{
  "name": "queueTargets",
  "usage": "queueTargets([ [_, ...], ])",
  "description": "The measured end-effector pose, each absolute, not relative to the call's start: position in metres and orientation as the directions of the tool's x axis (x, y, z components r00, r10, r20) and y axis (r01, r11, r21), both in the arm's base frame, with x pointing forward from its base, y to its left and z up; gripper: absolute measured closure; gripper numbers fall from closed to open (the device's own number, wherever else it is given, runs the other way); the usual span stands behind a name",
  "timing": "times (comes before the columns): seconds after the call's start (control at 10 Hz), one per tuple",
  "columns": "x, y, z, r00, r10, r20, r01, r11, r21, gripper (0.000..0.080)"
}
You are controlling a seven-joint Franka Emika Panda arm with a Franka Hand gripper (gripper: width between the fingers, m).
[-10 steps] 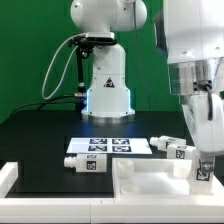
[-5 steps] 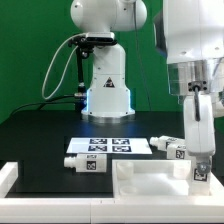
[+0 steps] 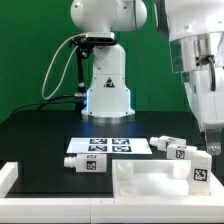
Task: Assemble one leg
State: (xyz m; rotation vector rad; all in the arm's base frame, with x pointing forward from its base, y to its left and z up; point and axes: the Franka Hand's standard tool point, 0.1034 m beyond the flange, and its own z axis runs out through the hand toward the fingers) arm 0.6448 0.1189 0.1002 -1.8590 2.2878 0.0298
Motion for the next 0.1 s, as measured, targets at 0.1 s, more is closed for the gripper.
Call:
queueTargets([
  [0.1,0.6442,0.1190,0.0973,-0.191,-0.969,-0.159,-0.973,0.209,-0.103,0.0152],
])
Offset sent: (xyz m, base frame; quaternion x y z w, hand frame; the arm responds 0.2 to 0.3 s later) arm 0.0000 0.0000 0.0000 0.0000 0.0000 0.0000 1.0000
